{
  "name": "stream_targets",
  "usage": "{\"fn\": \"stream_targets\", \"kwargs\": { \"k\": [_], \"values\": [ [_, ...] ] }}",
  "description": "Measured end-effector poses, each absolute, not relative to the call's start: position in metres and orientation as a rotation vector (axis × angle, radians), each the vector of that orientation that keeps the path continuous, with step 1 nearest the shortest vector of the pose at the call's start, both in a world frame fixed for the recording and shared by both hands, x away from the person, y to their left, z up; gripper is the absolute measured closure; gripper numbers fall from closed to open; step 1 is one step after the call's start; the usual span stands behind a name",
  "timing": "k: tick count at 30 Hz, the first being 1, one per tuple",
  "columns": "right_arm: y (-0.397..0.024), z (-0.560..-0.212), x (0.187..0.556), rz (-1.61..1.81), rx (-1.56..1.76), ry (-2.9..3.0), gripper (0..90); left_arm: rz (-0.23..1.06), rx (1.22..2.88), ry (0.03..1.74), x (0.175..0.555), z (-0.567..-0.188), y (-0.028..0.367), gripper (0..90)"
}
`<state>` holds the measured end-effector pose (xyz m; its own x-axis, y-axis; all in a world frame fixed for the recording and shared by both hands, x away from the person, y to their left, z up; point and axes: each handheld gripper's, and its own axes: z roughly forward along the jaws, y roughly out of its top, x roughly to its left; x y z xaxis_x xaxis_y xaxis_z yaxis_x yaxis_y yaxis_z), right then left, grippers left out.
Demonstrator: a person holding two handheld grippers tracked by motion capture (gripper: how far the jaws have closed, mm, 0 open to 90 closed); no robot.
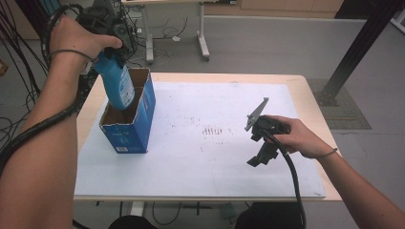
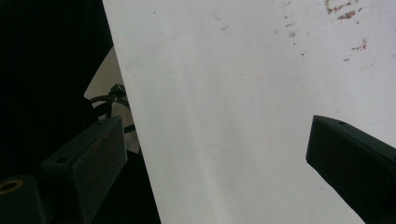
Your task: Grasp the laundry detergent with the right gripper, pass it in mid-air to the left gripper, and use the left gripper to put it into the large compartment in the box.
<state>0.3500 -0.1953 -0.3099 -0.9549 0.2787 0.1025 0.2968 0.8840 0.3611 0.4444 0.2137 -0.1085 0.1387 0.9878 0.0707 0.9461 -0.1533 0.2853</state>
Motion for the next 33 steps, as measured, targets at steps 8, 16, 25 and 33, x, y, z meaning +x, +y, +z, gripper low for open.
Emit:
{"fn": "stream_targets", "kwargs": {
  "k": [8, 16, 25, 33],
  "values": [
    [-0.194, -0.313, 0.348, -0.583, -0.461, -2.997, 4.6, 0.360, 2.237, 1.948, 0.447, -0.128, 0.214, 37.7],
    [-0.195, -0.313, 0.348, -0.591, -0.468, -2.997, 4.6, 0.341, 2.225, 1.978, 0.449, -0.149, 0.218, 37.7],
    [-0.194, -0.314, 0.349, -0.597, -0.458, -2.999, 4.6, 0.331, 2.226, 1.991, 0.450, -0.171, 0.220, 37.7],
    [-0.195, -0.315, 0.349, -0.599, -0.457, -2.997, 4.6, 0.307, 2.228, 2.000, 0.452, -0.192, 0.221, 37.7]
  ]
}}
